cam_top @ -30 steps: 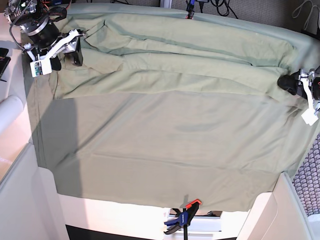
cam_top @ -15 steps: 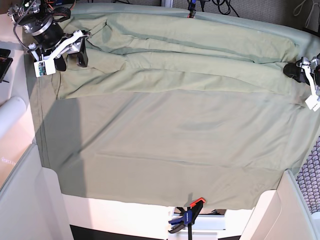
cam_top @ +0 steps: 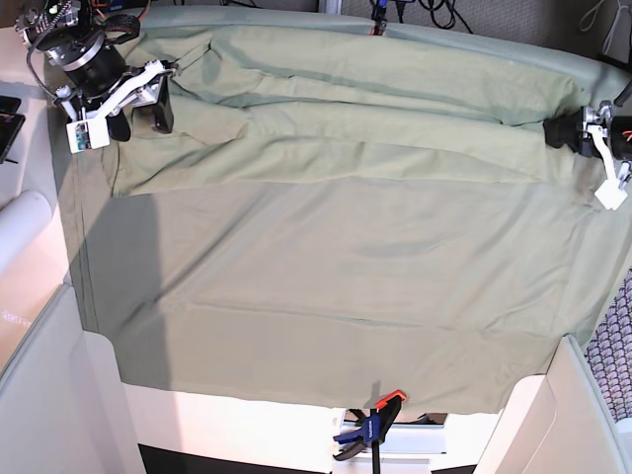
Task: Fold the T-shirt properly
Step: 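Drag the folded layer back toward the collar with both grippers, then fold the shirt side inward toward the right gripper with the left gripper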
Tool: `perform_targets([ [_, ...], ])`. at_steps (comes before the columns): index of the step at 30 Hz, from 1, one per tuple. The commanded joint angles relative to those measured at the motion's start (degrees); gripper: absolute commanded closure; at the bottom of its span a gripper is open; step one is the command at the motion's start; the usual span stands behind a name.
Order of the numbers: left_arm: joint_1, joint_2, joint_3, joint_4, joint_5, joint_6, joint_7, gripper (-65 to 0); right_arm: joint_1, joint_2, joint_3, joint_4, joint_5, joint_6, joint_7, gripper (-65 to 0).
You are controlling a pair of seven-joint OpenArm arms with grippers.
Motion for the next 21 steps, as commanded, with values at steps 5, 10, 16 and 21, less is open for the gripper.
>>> perform_targets([
  [5,-0.1,-1.3,-0.1,0.7,-4.1,-0.5,1.9,-35.6,0.4,0.6,0.4,1.1,0.7,-0.2,1.7,-38.2],
  [10,-0.1,-0.2,-0.1,1.5,-4.1,-0.5,0.0,-19.7,0.4,0.6,0.4,1.1,0.7,-0.2,1.7,-38.2],
  [16,-0.1,3.4,-0.1,1.5,1.4,-0.5,-4.7,0.0,0.4,0.6,0.4,1.1,0.7,-0.2,2.0,-38.2],
  [21,-0.5,3.8,-0.7,1.5,6.5,-0.5,-8.3,0.0,0.4,0.6,0.4,1.1,0.6,-0.2,1.9,-38.2],
])
